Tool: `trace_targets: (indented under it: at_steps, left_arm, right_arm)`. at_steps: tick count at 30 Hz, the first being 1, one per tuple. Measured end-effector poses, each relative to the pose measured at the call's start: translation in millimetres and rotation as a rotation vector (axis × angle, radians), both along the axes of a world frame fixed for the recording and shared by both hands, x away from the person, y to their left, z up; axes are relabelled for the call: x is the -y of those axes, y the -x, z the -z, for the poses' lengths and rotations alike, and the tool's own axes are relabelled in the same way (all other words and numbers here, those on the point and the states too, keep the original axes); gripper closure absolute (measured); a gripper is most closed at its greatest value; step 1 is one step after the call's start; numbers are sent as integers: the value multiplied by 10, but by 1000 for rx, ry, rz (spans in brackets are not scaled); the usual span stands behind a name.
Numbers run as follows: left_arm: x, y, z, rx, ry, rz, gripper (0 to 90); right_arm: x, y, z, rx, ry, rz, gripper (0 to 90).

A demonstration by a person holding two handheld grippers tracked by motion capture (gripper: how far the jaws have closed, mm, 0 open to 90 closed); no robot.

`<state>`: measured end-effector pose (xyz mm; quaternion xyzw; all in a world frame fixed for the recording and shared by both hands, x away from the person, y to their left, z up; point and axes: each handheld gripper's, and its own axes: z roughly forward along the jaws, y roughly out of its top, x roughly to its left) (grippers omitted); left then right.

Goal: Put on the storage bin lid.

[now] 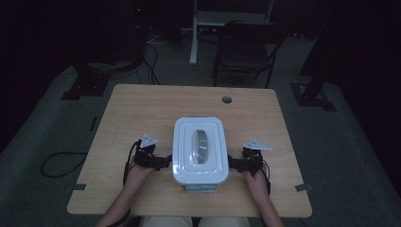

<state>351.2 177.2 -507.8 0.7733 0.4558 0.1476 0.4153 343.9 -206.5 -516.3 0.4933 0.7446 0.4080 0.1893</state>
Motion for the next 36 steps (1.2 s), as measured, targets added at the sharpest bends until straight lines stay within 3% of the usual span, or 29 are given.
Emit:
trace_targets:
  at_steps: [8,15,29,36]
  left_arm:
    - [-99,26,-43,19,-27,-2,18]
    - [-276,34,-88,36,-12,-36,19]
    - [-709,80,-116,29,-19,-124,19]
    - [-885,108,-125,17,-49,-159,19]
  right_arm:
    - [180,119,-25,18,21,31,127]
    - [394,183,-37,34,8,93,127]
    - [760,227,-107,53,14,199,125]
    - [903,270,-95,45,32,247,125]
